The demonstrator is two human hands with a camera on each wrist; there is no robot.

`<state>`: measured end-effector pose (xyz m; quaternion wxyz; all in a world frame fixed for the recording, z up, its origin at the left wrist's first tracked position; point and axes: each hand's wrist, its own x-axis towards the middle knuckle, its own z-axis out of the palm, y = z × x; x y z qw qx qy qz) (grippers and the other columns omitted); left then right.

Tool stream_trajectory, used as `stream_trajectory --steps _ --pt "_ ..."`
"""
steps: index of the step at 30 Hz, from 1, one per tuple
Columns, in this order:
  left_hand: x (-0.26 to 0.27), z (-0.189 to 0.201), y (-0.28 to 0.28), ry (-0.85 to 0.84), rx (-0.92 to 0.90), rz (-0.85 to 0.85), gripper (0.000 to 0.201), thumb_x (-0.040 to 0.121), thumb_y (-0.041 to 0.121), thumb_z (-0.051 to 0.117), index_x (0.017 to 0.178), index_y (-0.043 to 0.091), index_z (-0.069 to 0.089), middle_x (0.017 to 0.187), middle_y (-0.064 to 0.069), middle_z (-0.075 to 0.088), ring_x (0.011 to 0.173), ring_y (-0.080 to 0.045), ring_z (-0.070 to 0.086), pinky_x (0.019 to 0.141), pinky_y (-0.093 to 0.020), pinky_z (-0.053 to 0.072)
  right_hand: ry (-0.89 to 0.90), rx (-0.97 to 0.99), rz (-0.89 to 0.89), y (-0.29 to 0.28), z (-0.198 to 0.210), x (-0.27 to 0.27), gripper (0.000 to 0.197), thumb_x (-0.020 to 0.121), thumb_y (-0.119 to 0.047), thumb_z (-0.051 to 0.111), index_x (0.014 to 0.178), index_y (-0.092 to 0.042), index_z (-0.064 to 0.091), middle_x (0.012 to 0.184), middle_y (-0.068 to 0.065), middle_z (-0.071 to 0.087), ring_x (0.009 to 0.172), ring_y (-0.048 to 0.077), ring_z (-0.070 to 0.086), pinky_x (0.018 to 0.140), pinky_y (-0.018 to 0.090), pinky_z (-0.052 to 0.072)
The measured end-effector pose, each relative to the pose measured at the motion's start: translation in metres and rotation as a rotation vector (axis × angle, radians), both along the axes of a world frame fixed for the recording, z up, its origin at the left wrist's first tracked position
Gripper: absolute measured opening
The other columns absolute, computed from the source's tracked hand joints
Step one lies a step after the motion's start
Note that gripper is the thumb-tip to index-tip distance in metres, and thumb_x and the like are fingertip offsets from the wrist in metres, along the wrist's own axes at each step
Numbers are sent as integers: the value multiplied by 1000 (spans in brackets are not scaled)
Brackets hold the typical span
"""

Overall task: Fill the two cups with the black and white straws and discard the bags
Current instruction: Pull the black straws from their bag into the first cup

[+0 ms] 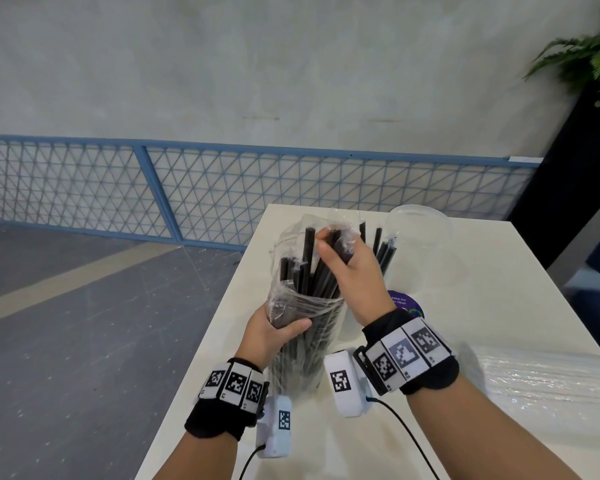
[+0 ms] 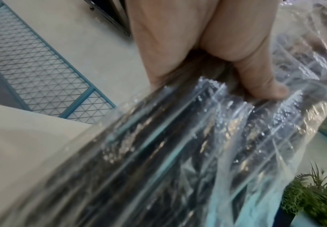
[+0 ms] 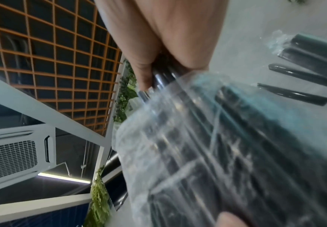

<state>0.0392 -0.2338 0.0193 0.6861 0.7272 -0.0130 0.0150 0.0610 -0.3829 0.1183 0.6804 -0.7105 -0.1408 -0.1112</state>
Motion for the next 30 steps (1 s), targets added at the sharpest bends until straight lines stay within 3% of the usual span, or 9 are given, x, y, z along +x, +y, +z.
stream_trajectory --steps 5,8,11,13,16,20,24,27,30 --pt "1 0 0 5 -16 17 35 72 2 74 97 23 64 95 7 71 90 -2 68 85 -21 51 41 78 -17 -5 -4 0 29 81 -19 69 105 -25 56 103 -8 65 100 6 61 93 23 46" --pt "-1 1 0 -2 -42 7 37 73 4 73 105 19 63 102 2 71 98 -10 67 88 -25 52 82 -156 -19 -7 -15 -5 54 74 -23 76 120 -15 48 109 -6 63 100 5 60 86 11 43" --pt "-2 2 0 7 -39 -3 37 74 4 73 107 17 63 104 1 71 100 -12 67 90 -28 51 61 -261 -91 -3 -23 -7 43 81 -20 69 118 -9 52 104 -3 63 98 7 57 78 3 40" --pt "-2 3 -1 12 -29 -2 38 73 5 74 108 16 63 103 0 72 100 -13 67 90 -30 51 108 -123 -116 -1 -20 -8 36 84 -18 66 116 -8 54 105 -2 64 102 11 60 88 12 45" --pt "-2 3 -2 4 -1 10 37 73 4 74 107 15 63 101 2 71 99 -12 67 91 -31 51 133 28 -164 2 -13 -2 32 85 -17 65 115 -8 56 110 6 67 106 18 62 100 40 46" --pt "-1 3 -3 15 26 44 35 72 4 75 100 21 63 97 5 70 96 -12 66 91 -32 50 131 147 -178 1 -2 5 33 76 -34 67 105 -22 57 108 8 68 105 22 63 99 48 46" --pt "0 0 -3 33 38 79 34 70 6 77 97 21 63 94 3 70 94 -14 66 88 -32 51 128 204 -182 -2 3 5 55 69 -41 70 116 -14 57 113 5 67 110 18 61 102 43 45" --pt "-1 1 -3 27 40 96 34 70 6 77 99 16 63 93 2 70 94 -17 66 85 -30 52 122 47 -191 -3 -4 1 46 71 -28 78 111 -15 57 110 3 66 104 14 62 95 35 49" --pt "-4 5 -4 4 18 59 36 71 5 76 101 19 62 96 4 71 91 -9 67 83 -24 53 138 -162 -149 -2 -13 -4 43 70 -27 79 106 -14 58 102 2 68 94 12 63 83 24 52"
